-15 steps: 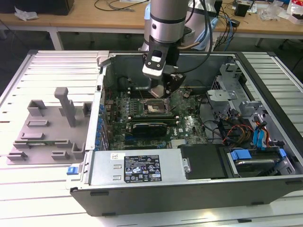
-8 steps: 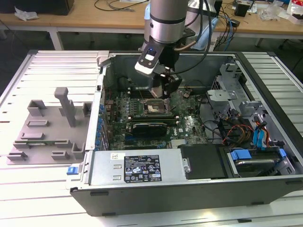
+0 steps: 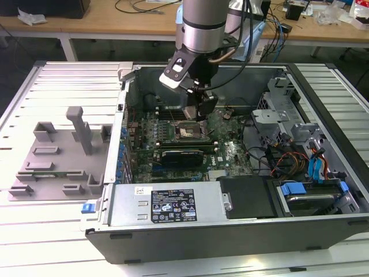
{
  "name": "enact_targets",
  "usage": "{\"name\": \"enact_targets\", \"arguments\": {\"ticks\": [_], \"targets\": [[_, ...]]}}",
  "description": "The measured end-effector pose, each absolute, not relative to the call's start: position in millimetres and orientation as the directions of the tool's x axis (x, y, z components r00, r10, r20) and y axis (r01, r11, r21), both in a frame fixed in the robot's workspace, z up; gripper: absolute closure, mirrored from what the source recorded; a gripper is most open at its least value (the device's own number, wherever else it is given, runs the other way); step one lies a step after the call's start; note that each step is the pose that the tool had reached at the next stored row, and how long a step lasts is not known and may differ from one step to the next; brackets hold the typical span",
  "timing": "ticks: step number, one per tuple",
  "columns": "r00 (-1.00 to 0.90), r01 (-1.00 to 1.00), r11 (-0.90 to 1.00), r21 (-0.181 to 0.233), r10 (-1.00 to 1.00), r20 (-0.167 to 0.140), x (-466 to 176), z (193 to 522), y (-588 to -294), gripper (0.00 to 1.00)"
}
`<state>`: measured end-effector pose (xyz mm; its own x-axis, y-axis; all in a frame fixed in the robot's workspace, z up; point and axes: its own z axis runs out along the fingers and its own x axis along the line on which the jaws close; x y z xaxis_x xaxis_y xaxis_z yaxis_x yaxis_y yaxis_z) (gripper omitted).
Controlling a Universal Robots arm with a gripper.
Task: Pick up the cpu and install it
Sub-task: 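Place the cpu into insertion slot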
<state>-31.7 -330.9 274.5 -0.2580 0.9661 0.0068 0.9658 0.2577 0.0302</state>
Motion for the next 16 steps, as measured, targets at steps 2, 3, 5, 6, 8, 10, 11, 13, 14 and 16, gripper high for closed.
{"name": "enact_targets", "arguments": {"ticks": [2, 3, 5, 6, 8, 10, 11, 13, 14, 16], "targets": [[-0.183, 0.983, 0.183, 0.03, 0.983, 0.007, -31.7, 273.7, -330.9, 0.45], [-0.147, 0.989, 0.147, 0.03, 0.989, 0.007, -31.7, 273.3, -330.9, 0.45], [-0.086, 0.996, 0.086, 0.03, 0.996, 0.007, -31.7, 272.7, -330.9, 0.45], [-0.066, 0.997, 0.065, 0.03, 0.998, 0.007, -31.7, 272.4, -330.9, 0.45], [-0.066, 0.997, 0.065, 0.03, 0.998, 0.007, -31.8, 270.9, -330.4, 0.45], [-0.066, 0.997, 0.065, 0.03, 0.998, 0.007, -31.8, 269.6, -330.3, 0.45], [-0.066, 0.997, 0.065, 0.03, 0.998, 0.007, -31.8, 269.7, -330.3, 0.45], [-0.066, 0.997, 0.065, 0.03, 0.998, 0.007, -31.8, 269.4, -330.3, 0.45], [-0.066, 0.997, 0.065, 0.03, 0.998, 0.007, -31.8, 269.1, -330.3, 0.45], [-0.066, 0.997, 0.065, 0.03, 0.998, 0.007, -31.8, 269.1, -330.3, 0.45]]}}
